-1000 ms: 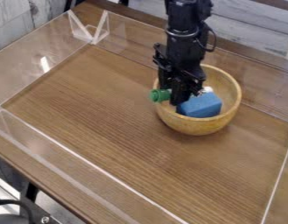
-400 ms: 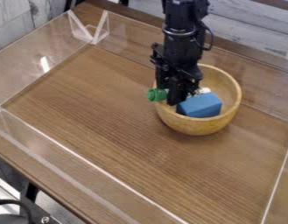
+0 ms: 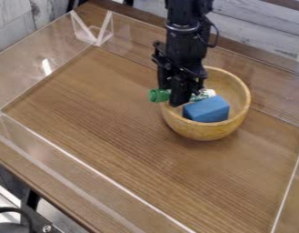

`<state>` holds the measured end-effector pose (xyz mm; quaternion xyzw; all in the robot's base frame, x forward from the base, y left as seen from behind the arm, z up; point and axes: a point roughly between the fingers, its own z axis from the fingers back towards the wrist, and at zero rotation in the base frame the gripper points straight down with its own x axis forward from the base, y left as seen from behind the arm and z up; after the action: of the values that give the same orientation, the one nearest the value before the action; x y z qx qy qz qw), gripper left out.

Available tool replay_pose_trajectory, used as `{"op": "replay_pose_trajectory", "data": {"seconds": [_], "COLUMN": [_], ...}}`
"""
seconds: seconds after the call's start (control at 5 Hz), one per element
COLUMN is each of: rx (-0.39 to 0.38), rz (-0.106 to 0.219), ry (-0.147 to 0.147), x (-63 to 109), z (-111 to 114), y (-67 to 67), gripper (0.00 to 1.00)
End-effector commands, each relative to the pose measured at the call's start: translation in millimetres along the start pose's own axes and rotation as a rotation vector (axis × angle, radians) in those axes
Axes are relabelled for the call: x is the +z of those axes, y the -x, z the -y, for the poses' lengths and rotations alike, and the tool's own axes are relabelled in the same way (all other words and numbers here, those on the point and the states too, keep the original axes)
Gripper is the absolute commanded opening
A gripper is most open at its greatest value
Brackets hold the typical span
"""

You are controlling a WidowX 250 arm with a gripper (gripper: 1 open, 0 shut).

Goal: Remove the green marker from inside the brown bowl and put it on the table

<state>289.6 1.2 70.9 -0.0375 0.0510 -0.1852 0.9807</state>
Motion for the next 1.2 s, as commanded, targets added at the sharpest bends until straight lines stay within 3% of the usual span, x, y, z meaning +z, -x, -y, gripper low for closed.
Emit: {"op": "replay_pose_trajectory", "data": {"seconds": [0.0,1.0], "rx": [0.007,-0.107], "rz": [0.089,0.121], "ry": [-0.038,-0.045], "x": [32.6,44.9], "z": [-4,7], "y": [0.6,42.4], "gripper": [0.0,0.0]}}
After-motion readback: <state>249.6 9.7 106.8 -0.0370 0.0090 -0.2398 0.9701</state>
